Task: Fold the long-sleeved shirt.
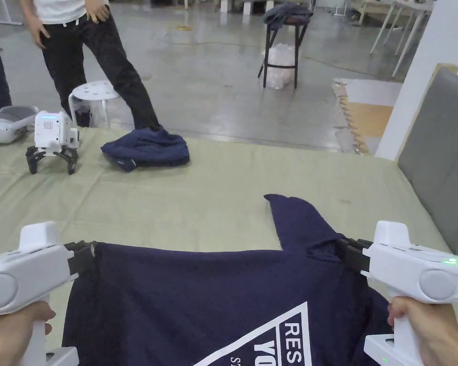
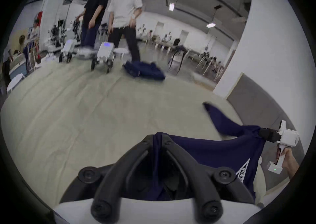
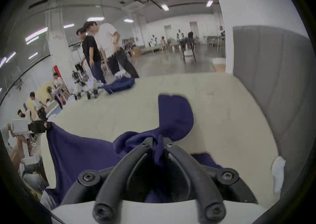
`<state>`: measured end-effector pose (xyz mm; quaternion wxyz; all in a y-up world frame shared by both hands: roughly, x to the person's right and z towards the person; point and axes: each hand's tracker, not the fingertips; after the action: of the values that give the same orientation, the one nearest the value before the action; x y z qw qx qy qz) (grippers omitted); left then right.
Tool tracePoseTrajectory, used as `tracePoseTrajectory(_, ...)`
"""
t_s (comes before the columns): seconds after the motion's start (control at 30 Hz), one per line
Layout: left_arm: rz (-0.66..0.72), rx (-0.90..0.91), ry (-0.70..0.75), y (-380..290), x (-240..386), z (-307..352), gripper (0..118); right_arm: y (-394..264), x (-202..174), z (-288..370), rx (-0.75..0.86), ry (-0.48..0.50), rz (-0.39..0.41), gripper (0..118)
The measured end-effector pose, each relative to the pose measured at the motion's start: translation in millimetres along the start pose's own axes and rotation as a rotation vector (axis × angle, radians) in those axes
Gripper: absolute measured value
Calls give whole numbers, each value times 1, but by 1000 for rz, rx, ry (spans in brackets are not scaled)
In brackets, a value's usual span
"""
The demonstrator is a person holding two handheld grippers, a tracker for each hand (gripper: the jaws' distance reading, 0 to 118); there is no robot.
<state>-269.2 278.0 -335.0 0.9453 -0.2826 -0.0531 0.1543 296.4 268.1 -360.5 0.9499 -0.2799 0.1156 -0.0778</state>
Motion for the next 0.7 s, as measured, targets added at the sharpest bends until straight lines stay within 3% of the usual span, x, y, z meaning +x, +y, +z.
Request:
tracePoseTrajectory(0.47, -126, 355, -129, 119, 100, 147, 13, 127, -21, 203, 353, 16, 30, 5)
tracePoseTrajectory(0.7, -128, 470, -178, 207, 142, 187, 13, 222, -69, 293, 485, -54, 144, 5)
